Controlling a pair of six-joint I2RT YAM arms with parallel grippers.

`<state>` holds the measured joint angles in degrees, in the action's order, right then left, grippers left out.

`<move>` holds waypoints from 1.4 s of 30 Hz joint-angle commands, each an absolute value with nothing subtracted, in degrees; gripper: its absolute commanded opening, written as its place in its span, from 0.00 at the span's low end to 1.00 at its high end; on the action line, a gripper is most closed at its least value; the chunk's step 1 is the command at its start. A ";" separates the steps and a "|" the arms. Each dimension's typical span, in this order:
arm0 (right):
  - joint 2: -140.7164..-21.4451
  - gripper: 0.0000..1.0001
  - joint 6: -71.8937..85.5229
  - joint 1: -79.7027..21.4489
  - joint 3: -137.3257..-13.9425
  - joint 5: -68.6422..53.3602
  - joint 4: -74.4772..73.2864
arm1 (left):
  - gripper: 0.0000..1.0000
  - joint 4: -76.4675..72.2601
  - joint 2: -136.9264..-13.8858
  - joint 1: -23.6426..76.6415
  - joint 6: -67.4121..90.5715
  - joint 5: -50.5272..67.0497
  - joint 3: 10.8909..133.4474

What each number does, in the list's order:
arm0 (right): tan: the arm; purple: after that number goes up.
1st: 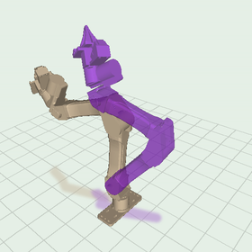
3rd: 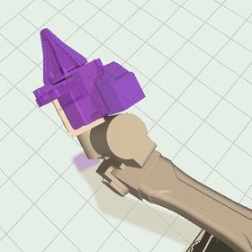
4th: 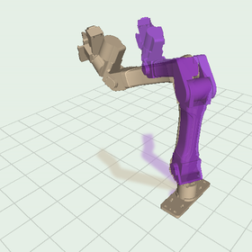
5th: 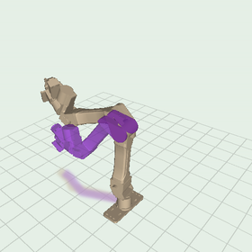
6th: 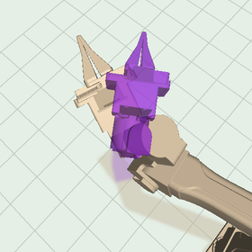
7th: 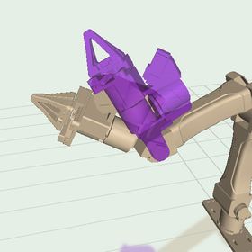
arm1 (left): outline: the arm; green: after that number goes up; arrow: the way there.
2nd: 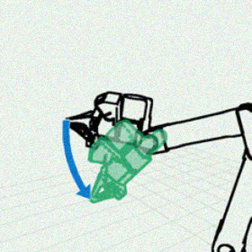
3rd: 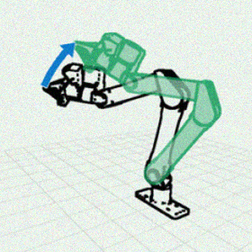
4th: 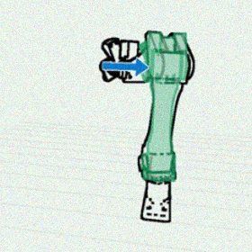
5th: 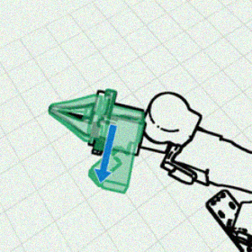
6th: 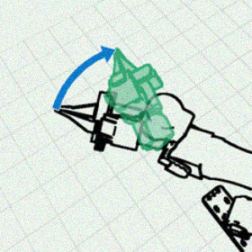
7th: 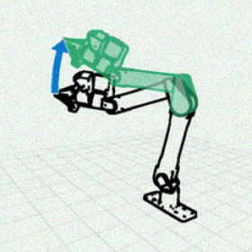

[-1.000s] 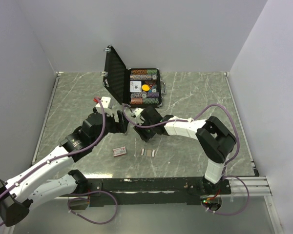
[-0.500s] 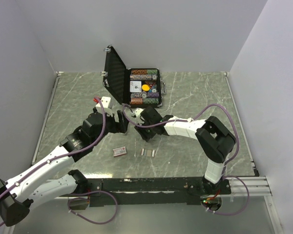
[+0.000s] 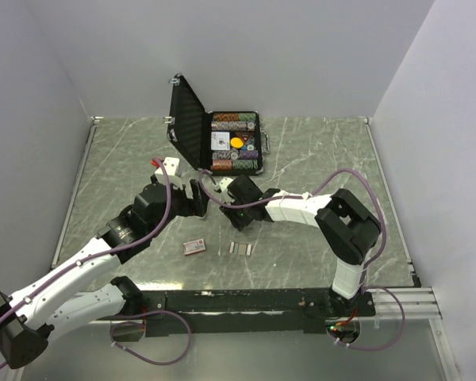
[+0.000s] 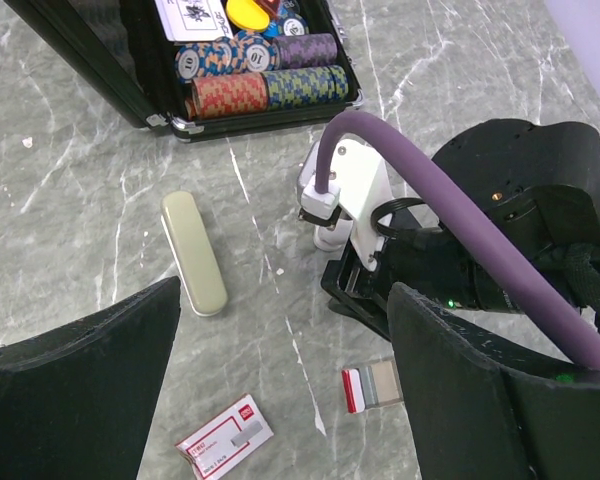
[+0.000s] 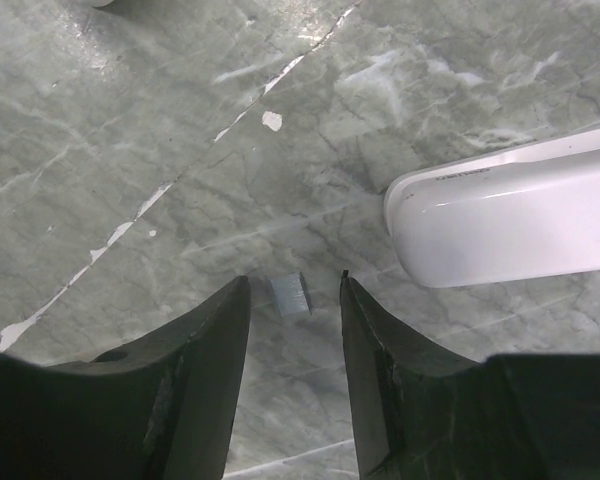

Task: Unload the staples from the stapler

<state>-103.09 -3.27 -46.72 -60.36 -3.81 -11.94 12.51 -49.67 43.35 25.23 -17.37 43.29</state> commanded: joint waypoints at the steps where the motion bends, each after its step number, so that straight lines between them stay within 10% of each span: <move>1: -104.59 0.46 -3.08 -47.99 -60.29 -2.55 -12.22 | 0.89 10.37 -48.87 43.24 26.19 -16.96 42.89; 23: -100.64 0.21 -0.79 -50.45 -59.68 2.37 -15.64 | 0.90 10.11 -49.66 43.24 26.45 -16.08 42.98; 42: -89.91 0.21 26.08 -55.46 -63.72 4.83 -31.63 | 0.90 11.25 -45.53 43.24 27.77 -15.12 43.24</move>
<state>-91.94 16.23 -53.84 -60.47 1.74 -26.13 11.86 -47.20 43.31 26.61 -15.75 43.29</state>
